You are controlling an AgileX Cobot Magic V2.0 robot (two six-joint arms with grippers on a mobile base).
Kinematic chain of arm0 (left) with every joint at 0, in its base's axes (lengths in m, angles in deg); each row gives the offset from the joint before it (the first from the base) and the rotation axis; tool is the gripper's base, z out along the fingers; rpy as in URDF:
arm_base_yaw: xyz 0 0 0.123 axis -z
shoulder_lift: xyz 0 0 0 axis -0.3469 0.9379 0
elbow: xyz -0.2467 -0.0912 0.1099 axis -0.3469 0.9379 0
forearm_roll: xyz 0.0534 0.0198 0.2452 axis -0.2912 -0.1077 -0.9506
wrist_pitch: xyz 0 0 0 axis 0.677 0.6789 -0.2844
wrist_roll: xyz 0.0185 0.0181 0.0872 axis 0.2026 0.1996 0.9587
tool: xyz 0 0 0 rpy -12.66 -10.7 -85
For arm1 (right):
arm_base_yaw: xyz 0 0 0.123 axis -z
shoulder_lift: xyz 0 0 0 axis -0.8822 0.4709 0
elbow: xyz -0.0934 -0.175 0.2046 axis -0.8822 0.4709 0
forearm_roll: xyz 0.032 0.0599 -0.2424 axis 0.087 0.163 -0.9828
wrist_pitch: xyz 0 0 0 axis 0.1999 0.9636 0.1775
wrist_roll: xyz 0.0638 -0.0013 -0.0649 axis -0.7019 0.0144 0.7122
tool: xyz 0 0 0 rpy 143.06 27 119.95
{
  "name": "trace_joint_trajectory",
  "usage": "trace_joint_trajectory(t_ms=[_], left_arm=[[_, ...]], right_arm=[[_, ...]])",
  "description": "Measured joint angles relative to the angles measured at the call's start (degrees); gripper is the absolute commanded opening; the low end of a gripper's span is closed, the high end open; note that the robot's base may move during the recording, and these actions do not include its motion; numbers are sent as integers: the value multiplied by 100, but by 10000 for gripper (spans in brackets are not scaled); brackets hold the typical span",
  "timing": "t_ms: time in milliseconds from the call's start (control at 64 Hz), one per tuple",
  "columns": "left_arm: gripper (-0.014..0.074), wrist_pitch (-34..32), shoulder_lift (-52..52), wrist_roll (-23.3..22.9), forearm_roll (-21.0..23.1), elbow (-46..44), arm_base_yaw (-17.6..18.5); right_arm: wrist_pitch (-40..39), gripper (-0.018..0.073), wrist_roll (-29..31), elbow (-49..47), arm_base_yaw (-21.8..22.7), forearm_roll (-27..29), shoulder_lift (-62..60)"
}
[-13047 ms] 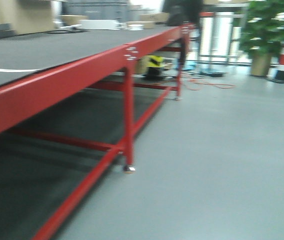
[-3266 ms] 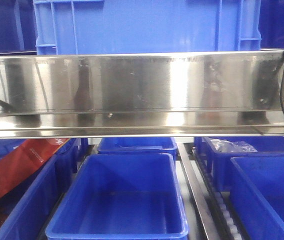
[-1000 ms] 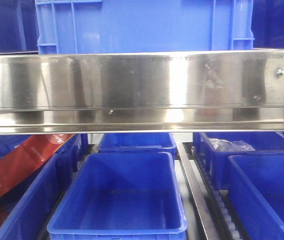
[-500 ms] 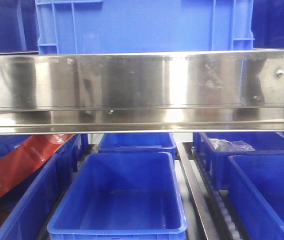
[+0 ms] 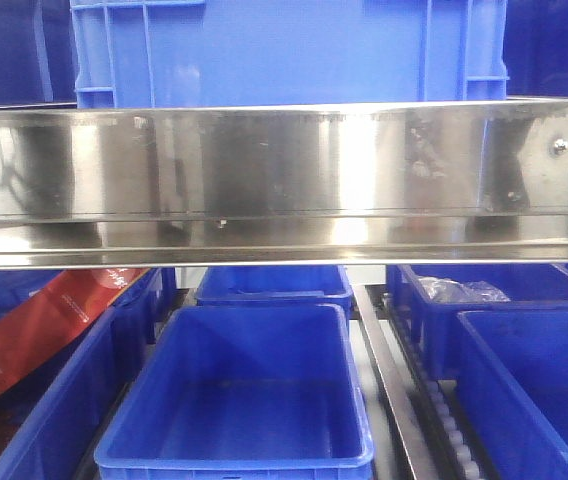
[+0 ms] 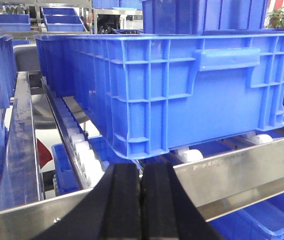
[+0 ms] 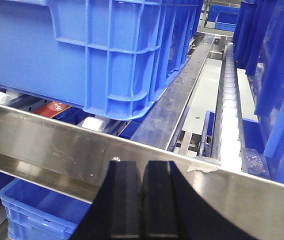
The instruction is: Place valve from conveyor to right shelf box
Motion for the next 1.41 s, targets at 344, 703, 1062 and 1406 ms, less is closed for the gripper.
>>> trace_joint_trajectory(t_ms=[344, 703, 1062, 1406], left_arm=[[-111, -12, -29, 0, 0, 0, -27], [-111, -243, -1088, 0, 0, 924, -1900], [-111, -1044, -1606, 0, 0, 2102, -2550], [-111, -1128, -1616, 0, 0, 2116, -2548]], right_arm=[[0, -154, 12, 0, 0, 0, 0], [0, -154, 12, 0, 0, 0, 0], [-27, -154, 12, 0, 0, 0, 0], [-41, -154, 12, 0, 9, 0, 0]])
